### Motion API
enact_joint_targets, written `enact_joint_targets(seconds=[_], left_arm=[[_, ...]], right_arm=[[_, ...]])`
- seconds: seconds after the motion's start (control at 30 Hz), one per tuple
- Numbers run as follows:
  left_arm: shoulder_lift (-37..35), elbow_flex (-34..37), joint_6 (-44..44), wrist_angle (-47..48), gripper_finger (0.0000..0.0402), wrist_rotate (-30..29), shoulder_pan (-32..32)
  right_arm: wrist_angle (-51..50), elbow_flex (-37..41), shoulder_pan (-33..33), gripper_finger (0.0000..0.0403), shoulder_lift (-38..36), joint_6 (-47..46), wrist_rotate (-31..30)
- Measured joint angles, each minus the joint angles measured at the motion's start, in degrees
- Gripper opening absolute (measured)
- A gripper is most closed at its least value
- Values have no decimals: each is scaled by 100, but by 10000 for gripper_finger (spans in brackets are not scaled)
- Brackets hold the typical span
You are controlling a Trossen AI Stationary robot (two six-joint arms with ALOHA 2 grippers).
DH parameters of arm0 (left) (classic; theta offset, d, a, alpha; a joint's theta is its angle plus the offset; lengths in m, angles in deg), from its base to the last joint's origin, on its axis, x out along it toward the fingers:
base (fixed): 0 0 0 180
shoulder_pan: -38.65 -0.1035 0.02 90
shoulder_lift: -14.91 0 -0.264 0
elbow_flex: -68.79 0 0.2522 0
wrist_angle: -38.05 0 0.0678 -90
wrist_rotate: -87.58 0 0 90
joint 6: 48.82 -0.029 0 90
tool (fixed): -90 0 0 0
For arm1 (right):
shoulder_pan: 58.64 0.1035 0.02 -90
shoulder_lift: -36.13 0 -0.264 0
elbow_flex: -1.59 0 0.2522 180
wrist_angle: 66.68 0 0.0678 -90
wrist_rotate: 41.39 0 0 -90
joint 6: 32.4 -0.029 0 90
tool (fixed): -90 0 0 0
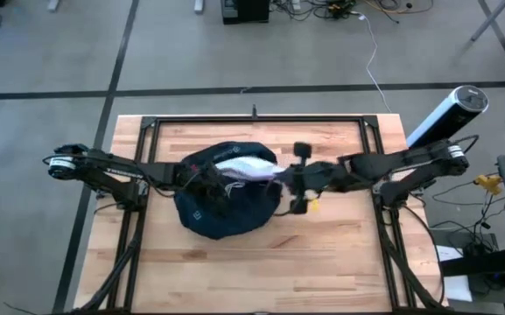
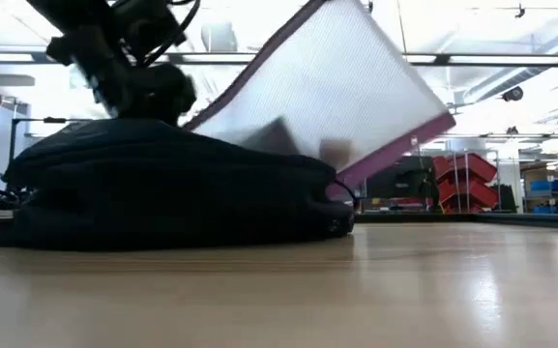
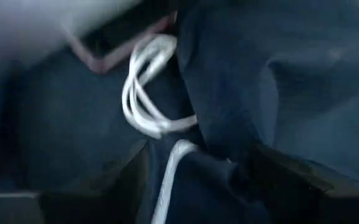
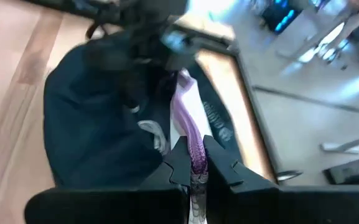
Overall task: Unpack backpack
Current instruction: Put the transparent zip bag into the black backpack
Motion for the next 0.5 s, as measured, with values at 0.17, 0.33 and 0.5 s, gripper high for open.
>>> enact_joint_targets(seconds=[0.17,0.33,0.5], left_arm=[[492,225,610,-379,241,13,342],[1285,203,900,-574,205,89,592],[1526,0,578,-398,125,115,702]], right_arm=[[-304,0,-174,0,-680,224,-106],[-660,11,-211,0,-1218,229,-96],[-710,15,-208,0,-1656,106,24]])
